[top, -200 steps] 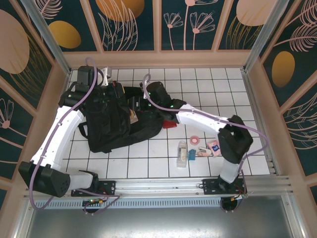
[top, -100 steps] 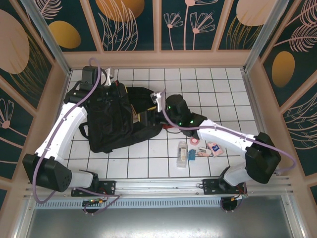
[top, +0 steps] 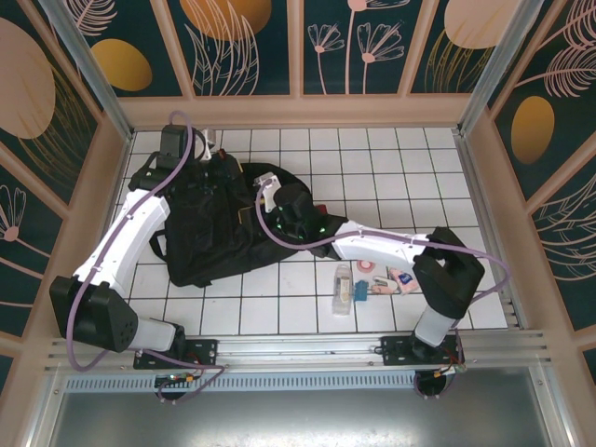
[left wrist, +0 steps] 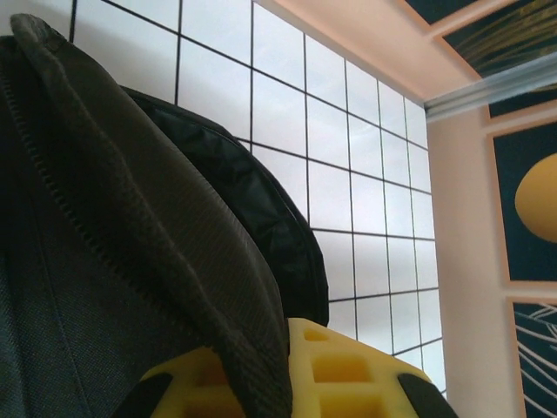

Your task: Pack books, pencil case, and school supplies into a backpack

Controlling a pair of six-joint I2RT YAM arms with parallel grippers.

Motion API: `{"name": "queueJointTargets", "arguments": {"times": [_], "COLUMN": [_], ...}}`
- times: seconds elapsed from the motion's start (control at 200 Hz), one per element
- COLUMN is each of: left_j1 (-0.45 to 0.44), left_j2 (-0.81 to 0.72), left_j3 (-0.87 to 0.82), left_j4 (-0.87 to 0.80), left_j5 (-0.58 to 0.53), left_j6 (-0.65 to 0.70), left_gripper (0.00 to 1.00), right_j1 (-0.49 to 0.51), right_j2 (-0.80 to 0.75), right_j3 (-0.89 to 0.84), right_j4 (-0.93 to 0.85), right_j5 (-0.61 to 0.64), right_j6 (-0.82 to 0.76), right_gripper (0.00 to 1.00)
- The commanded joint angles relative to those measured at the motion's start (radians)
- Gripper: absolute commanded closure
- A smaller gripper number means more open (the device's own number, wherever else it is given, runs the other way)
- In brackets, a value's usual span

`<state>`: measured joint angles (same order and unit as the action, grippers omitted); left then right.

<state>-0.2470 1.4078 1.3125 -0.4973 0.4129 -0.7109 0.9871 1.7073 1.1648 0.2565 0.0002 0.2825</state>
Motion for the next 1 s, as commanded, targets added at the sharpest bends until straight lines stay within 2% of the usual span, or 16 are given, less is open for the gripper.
{"name": "queueJointTargets", "arguments": {"times": [0.0,0.07,0.125,0.18,0.32,0.54,0.996], "left_j1": [-0.007,-0.006,-0.007,-0.006,-0.007,-0.007,-0.006], "left_j2": [0.003,0.009,0.009,0.002,-0.011,-0.045,-0.113], "left_j3": [0.002,0.013,0.020,0.025,0.031,0.011,-0.055], "left_j4": [0.009,-0.009,-0.015,-0.017,-0.019,-0.033,-0.040], "left_j5": [0.009,0.000,0.003,0.001,0.015,0.032,0.019], "left_j6": [-0.025,-0.041,-0.048,-0.054,-0.076,-0.083,-0.083], "left_gripper": [0.95,0.93,0.90,0.81,0.68,0.64,0.64], "right_j1": [0.012,0.024,0.038,0.049,0.065,0.067,0.068], "right_j2": [0.031,0.040,0.042,0.044,0.053,0.066,0.074], "right_j3": [0.085,0.109,0.118,0.125,0.145,0.170,0.182], "right_j4": [-0.006,-0.004,0.001,0.002,-0.012,-0.029,-0.013], "right_j5": [0.135,0.139,0.150,0.155,0.154,0.162,0.166], "right_j6": [-0.026,-0.041,-0.056,-0.069,-0.087,-0.096,-0.058], "right_gripper": [0.83,1.00,1.00,1.00,1.00,1.00,1.00]}}
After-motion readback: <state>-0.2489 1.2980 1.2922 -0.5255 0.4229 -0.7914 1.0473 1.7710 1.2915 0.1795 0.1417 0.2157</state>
